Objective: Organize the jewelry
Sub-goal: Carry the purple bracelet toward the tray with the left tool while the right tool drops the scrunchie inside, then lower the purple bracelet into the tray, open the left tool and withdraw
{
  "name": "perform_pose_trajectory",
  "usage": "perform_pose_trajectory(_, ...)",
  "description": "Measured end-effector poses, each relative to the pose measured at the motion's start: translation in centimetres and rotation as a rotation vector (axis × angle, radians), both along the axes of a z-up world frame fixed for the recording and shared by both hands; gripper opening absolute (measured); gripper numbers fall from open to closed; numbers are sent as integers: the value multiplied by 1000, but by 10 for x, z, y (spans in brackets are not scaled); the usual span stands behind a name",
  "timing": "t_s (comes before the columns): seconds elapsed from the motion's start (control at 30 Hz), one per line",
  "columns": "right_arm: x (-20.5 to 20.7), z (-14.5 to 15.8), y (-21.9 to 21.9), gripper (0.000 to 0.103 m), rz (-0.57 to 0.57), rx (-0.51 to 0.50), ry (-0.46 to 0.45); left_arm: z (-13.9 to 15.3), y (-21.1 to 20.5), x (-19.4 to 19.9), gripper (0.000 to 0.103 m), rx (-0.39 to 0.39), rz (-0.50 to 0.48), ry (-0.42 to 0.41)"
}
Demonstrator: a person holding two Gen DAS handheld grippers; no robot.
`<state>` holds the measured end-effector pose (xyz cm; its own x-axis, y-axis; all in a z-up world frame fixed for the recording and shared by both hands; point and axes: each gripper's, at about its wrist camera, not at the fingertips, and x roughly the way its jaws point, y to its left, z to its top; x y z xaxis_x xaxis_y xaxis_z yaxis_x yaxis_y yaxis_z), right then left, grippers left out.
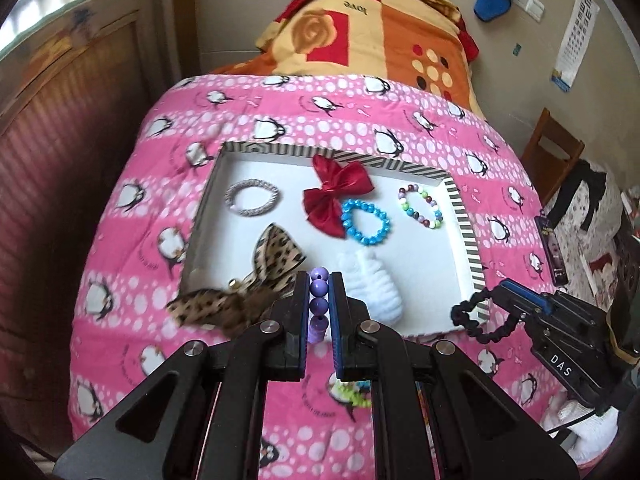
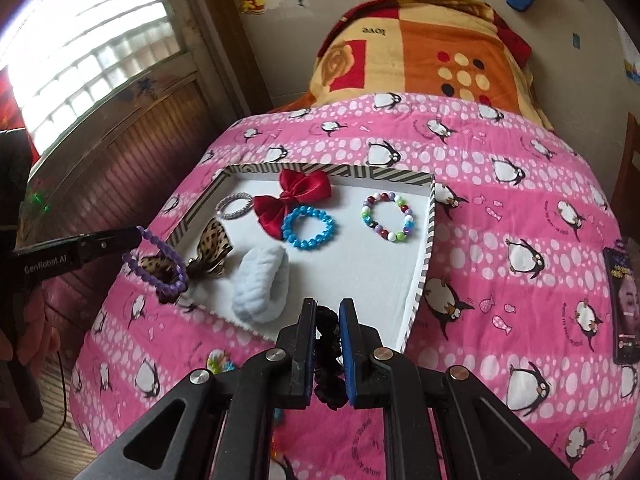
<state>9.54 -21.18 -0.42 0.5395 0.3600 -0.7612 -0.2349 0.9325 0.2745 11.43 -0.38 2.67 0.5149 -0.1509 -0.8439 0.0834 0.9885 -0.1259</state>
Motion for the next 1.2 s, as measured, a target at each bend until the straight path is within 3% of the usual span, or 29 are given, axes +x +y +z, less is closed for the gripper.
perform_pose_trajectory(0.23, 34, -21, 7, 11, 2, 16, 65, -33, -15, 45, 8, -14, -25, 61)
perform_pose_trajectory(0.5, 82, -54, 4, 11, -28, -23, 131, -81, 9, 84, 8, 47, 53, 145)
perform_pose_trajectory(0.8, 117, -72, 3, 11, -57, -57, 147, -92, 11, 88, 8, 67, 65, 160)
perform_pose_trajectory(0.9, 116, -71, 1, 11, -57, -41, 144, -89, 6, 86, 21, 96, 66, 148)
perform_pose_trajectory(0.93, 114, -68, 1, 11, -55, -39, 136, -88, 5, 86, 33, 106, 67, 142)
perform_pose_trajectory(0.97, 110, -66, 1, 11, -52, -38, 130, -86, 4, 85, 39, 109, 67, 137)
perform_pose_trajectory(1.0, 106, -62, 1, 11, -48, -36, 120, -84, 2, 83, 39, 108, 66, 134)
perform_pose_trajectory(1.03, 103, -59, 1, 14, -45, -34, 114, -84, 2, 82, 40, 110, 65, 133)
perform_pose_trajectory(1.13, 86, -47, 1, 45, -48, -27, 87, -76, -3, 73, 42, 125, 65, 120)
perform_pose_trajectory(1.2, 76, -42, 3, 45, -43, -26, 80, -70, -6, 65, 42, 128, 64, 106)
